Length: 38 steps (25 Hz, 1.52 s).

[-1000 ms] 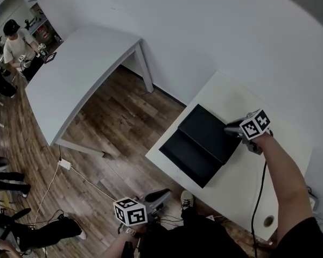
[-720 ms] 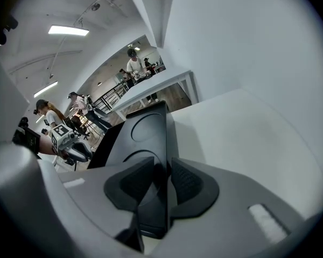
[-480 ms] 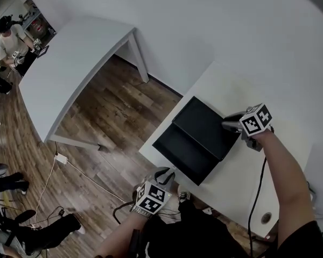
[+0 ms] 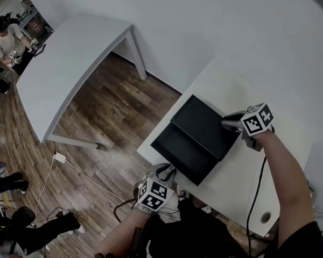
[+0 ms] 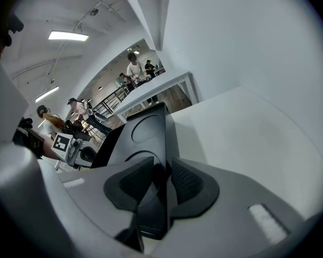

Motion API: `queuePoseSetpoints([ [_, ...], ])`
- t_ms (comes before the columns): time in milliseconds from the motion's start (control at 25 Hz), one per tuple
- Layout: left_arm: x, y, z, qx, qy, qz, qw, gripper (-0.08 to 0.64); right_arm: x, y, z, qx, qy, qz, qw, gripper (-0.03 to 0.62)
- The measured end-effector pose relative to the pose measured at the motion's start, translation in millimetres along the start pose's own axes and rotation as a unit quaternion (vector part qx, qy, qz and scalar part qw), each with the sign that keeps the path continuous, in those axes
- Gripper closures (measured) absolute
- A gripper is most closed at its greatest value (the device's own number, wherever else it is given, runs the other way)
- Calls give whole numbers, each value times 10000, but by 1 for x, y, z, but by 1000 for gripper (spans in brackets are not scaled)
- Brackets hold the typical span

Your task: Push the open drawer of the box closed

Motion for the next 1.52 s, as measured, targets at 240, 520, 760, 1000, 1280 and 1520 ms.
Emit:
queuePoseSetpoints([
  [240, -3, 0, 0, -18, 43, -132, 9999, 486, 0, 0, 0, -4, 18, 24, 10000, 486],
  [520, -19, -2, -5, -21, 60, -117, 9999, 488, 0, 0, 0, -50, 69, 53, 9999, 485],
  [760, -27, 10, -12, 118, 94, -281, 9995, 488, 0, 1, 0, -117, 104, 98, 9998, 485],
  [1000, -44, 26, -18, 186, 154, -461, 9986, 486, -1, 1, 1, -140, 100, 142, 9998, 485],
  [1280, -59, 43, -23, 220, 221, -595, 9977, 486, 0, 2, 0, -200, 122, 228, 9995, 485],
  [1520, -69, 53, -28, 231, 226, -656, 9973, 486, 0, 3, 0, -260, 143, 287, 9991, 484],
])
Point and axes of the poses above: the fingertips, and each gripper's own axes: y forward along the fingers, z to its right, x out of its underside, the point moved 3 cm from there along -y, backward along the fingers, and after that the axes turned 13 degrees about y, right-handed, at the moved point
